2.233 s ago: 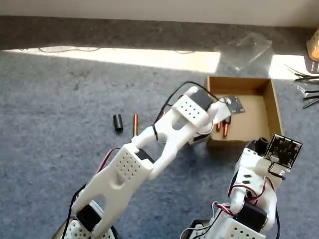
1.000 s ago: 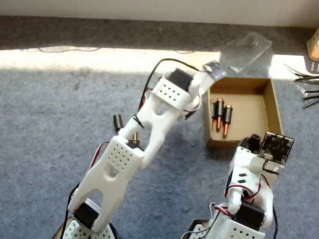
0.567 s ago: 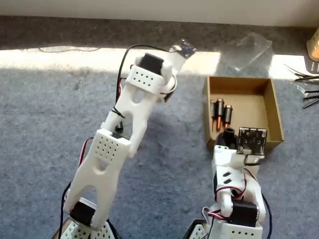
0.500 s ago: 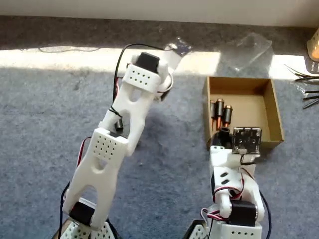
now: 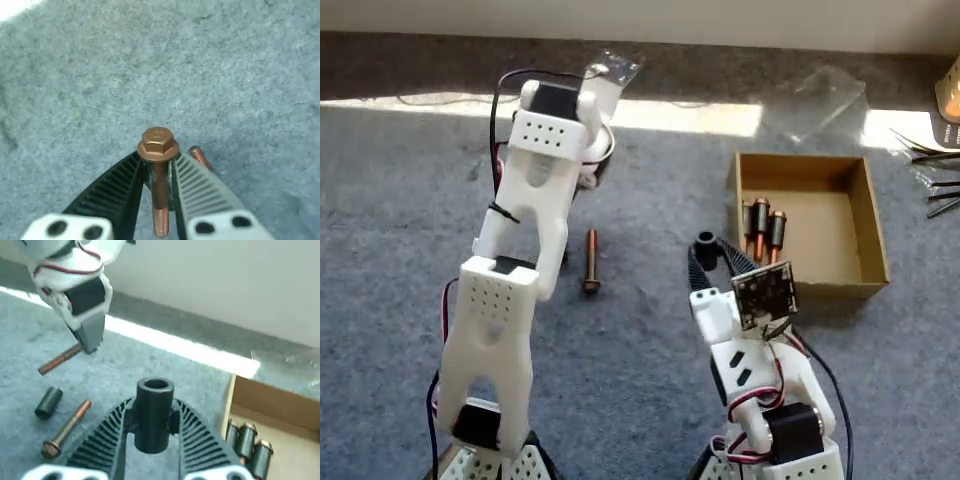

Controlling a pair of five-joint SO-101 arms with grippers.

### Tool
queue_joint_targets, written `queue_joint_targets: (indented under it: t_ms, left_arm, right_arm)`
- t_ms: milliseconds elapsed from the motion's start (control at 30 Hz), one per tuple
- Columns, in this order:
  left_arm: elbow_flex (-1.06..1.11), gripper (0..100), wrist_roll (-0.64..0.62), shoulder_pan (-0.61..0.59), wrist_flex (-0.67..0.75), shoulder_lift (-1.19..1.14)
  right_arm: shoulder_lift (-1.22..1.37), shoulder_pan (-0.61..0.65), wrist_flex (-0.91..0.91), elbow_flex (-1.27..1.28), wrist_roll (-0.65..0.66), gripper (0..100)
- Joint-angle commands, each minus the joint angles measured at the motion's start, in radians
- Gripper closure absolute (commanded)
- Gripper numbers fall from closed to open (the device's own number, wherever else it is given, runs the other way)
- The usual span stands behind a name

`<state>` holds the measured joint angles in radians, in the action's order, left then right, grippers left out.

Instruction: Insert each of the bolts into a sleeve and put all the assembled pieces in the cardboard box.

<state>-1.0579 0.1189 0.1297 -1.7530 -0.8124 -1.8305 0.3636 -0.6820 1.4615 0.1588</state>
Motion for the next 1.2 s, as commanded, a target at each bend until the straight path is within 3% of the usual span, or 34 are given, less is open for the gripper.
queue_joint_targets:
  t_ms: [0,300,933,1167]
  left_arm:
    - [0.067,99,-0.009,-0.038,-0.005,0.171]
    - [0.285,99,-0.009,-0.096,0.051,0.312]
    - [1.116,99,-0.009,-0.090,0.568,0.898]
    - [1.307,99,-0.011,-0.090,0.686,1.075]
  right_arm:
    - [0.002,0.071,0.168,0.047,0.011,99.4]
    - [-0.001,0.179,0.446,0.282,0.015,99.4]
    - [-0.004,0.211,0.329,0.343,0.011,99.4]
    - [-0.005,0.274,0.291,0.343,0.009,99.4]
